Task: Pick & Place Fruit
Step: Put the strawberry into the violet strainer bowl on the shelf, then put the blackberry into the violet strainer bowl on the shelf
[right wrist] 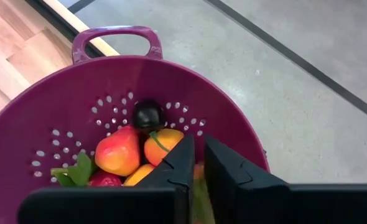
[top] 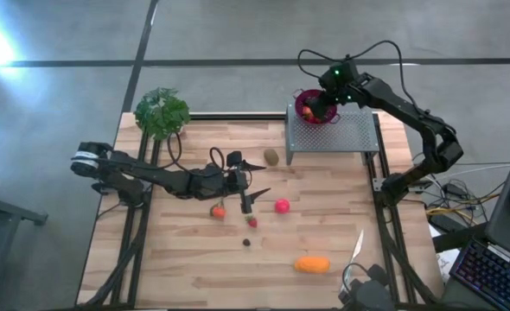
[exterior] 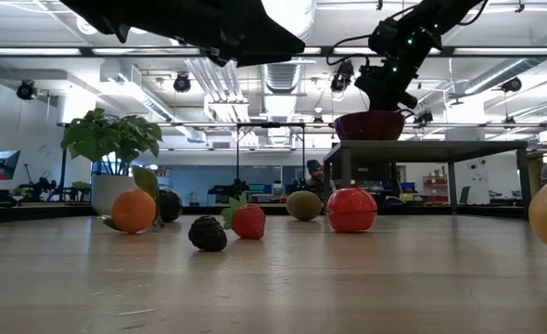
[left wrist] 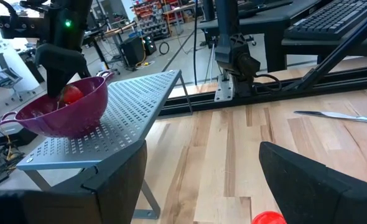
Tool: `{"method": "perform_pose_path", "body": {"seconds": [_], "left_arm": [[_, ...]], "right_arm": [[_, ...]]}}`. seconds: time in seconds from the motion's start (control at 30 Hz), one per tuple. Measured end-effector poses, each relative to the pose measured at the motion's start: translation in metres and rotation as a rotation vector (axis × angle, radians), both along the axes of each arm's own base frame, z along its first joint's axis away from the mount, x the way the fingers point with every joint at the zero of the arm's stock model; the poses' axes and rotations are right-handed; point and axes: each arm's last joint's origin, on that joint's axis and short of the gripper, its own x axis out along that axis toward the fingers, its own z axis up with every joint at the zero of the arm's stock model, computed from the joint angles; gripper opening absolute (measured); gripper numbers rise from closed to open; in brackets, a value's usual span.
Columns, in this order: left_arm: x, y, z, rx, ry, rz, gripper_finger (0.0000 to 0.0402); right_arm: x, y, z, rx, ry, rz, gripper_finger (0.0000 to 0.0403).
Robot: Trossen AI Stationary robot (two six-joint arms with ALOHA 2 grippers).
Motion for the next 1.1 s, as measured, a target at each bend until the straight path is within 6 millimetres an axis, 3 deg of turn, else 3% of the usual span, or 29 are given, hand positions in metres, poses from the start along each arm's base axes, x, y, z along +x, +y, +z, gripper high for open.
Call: {"method": "perform_pose_path", "body": {"seconds": [0.27, 0.57, 0.8, 0.93, 1.1], "left_arm": [[0.0, 0.0, 0.0, 0.001, 0.0, 0.0, 0.0314], [0.0, 0.0, 0.0, 0.003, 0.002, -0.001, 0.0314], [0.0, 0.0, -0.004, 0.007, 0.038, -0.011, 0.0314], [-0.001, -0.002, -0.01, 0.005, 0.109, -0.074, 0.0314], [-0.004, -0.006, -0.021, -0.019, 0.223, -0.151, 0.0314]], "right_arm": [[-0.001, 0.0, 0.003, 0.003, 0.006, 0.003, 0.0099], [-0.004, 0.025, 0.055, -0.082, -0.038, 0.07, 0.0135], [0.0, 0.079, 0.081, -0.113, -0.087, 0.212, 0.0129], [0.005, 0.119, 0.08, -0.099, -0.117, 0.336, 0.0117], [0.003, 0.165, 0.064, -0.069, -0.122, 0.444, 0.0109]]}}
